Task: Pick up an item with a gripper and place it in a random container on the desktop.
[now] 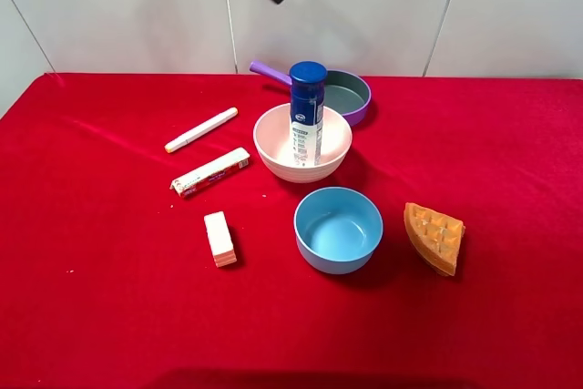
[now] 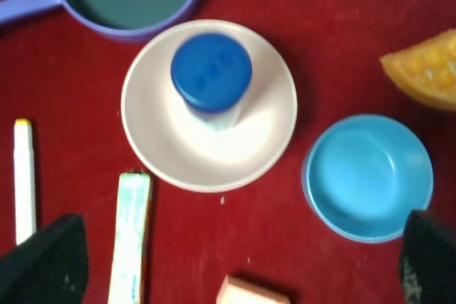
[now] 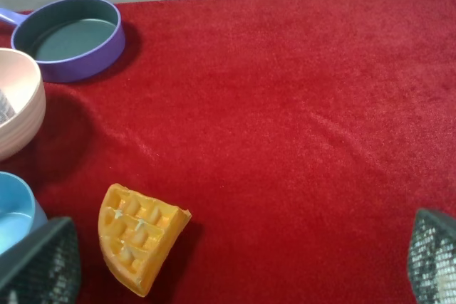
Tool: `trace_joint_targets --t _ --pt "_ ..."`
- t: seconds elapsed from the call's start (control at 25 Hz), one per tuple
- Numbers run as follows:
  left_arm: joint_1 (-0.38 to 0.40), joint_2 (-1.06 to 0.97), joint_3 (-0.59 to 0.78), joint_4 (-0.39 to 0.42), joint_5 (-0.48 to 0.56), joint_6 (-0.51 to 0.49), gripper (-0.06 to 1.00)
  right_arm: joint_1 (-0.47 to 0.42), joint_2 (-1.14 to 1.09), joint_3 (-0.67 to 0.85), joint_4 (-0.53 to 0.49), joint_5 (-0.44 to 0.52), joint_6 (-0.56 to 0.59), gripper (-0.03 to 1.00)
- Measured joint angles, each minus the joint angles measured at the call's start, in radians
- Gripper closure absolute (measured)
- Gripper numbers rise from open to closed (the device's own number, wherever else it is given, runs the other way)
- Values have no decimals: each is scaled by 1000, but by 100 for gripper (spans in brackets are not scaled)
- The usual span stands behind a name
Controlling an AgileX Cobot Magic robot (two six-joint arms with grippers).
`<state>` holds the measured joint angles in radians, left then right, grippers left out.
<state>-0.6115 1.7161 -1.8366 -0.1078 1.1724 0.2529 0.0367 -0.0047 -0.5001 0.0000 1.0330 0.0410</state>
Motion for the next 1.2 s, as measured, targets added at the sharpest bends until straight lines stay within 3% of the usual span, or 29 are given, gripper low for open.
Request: trace_joint_targets --t 0.56,1.2 --pt "0 -369 386 1 0 0 9 0 0 0 0 0 0 28" --pt "0 -683 583 35 1 0 9 0 0 0 0 0 0 28"
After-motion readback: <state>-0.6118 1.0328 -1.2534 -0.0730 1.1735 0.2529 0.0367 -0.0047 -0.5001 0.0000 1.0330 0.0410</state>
